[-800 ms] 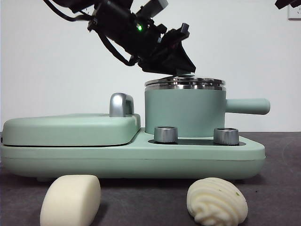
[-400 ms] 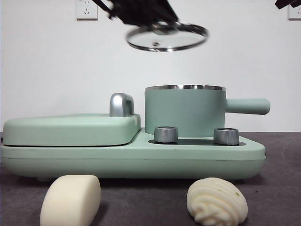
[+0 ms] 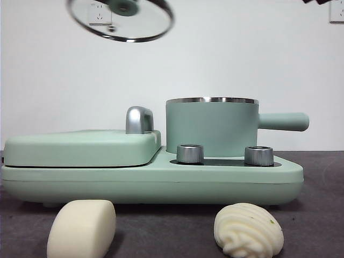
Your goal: Put the buns in a small steamer
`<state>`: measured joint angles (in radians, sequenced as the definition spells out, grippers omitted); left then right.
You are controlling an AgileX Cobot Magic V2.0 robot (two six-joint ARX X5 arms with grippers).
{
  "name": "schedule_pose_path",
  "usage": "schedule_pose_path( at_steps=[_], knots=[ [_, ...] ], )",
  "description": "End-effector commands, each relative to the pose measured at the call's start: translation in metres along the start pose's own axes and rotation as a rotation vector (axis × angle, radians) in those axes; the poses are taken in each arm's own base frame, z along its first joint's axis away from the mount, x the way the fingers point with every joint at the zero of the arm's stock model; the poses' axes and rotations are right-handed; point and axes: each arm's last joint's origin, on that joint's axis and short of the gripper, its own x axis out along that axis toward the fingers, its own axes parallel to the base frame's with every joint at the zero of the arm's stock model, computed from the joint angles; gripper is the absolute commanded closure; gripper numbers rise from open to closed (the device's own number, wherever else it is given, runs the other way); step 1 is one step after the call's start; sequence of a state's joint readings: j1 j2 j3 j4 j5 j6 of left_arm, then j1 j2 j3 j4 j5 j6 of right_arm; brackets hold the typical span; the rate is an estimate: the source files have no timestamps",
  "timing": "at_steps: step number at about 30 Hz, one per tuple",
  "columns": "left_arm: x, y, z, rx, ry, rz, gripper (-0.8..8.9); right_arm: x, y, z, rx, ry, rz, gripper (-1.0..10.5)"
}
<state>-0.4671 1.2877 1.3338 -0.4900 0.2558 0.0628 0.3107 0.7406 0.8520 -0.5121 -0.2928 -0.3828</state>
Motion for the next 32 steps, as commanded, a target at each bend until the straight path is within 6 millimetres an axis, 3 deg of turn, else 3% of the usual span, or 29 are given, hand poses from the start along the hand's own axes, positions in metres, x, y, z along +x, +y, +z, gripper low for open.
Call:
schedule_pose_path(
  at_steps=[1,7,13,22,32],
  knots=[
    [-0.010,0.004,0.000,-0.018,-0.008,0.027,8.01,0.003,0.008,0.009,-0.013,-0.029,0.063,6.1],
    [-0.029,0.012,-0.033,-0.059,0.000,0.104,8.02,0.025,0.037,0.015,-0.076,-0.002,0.247,6.0],
    [-0.034,0.015,-0.056,-0.072,-0.004,0.133,8.02,0.058,0.077,0.014,-0.128,0.095,0.414,6.0],
    [-0.033,0.016,-0.053,-0.059,-0.046,0.136,8.03,0.109,0.137,0.007,-0.163,0.166,0.584,6.0],
    [-0.033,0.016,-0.053,-0.056,-0.054,0.137,8.03,0.151,0.183,-0.022,-0.211,0.298,0.678,5.6]
  ],
)
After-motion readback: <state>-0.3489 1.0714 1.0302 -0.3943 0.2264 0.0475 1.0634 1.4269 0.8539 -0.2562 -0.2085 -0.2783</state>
